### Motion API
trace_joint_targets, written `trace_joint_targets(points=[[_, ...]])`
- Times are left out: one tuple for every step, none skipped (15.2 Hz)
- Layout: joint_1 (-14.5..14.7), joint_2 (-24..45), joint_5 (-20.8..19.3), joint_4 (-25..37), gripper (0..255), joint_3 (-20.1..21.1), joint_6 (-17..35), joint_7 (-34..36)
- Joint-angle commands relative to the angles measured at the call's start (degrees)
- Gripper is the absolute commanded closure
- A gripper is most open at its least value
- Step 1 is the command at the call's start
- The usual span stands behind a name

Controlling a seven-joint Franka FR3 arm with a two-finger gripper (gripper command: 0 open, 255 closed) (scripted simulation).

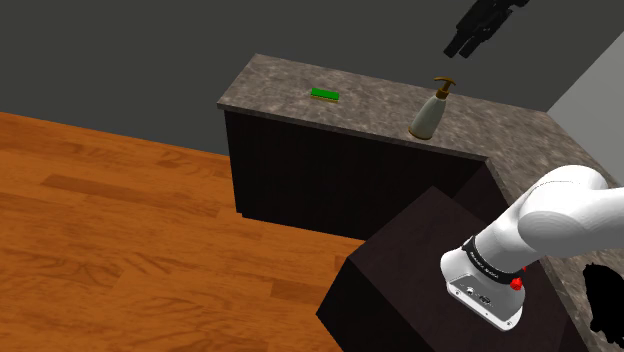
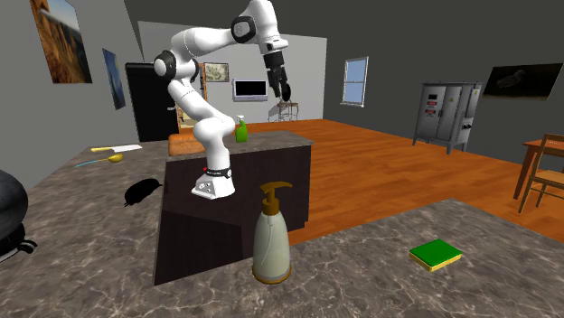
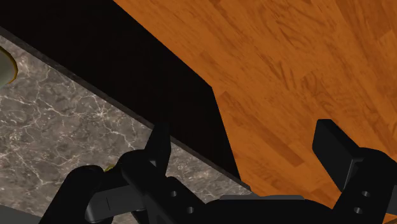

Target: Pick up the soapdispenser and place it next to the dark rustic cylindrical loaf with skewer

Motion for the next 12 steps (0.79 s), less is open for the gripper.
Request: trace_joint_targets(points=[[0.0,0.0,0.0,0.0,0,0.0,0.0,0.0],[-0.29,0.63,-0.71,-0.27,0,-1.09,0.52,-1.31],[-0.56,1.31,-1.41,-0.47,0,-2.19,1.06,-2.61],[-0.83,2.06,-2.1,-0.62,0,-3.29,1.62,-3.91],[-1.1,2.88,-2.78,-0.7,0,-4.39,2.19,-5.2],[-1.36,3.75,-3.42,-0.72,0,-5.48,2.77,-6.5],[-1.62,4.69,-4.05,-0.67,0,-6.57,3.36,-7.8],[-1.84,5.69,-4.65,-0.56,0,-7.68,3.96,-9.08],[-2.06,6.74,-5.23,-0.39,0,-8.78,4.57,-10.37],[-2.26,7.85,-5.77,-0.16,0,-9.88,5.18,-11.65],[-2.44,9.03,-6.27,0.14,0,-10.99,5.8,-12.93],[-2.59,10.25,-6.74,0.5,0,-12.11,6.42,-14.21]])
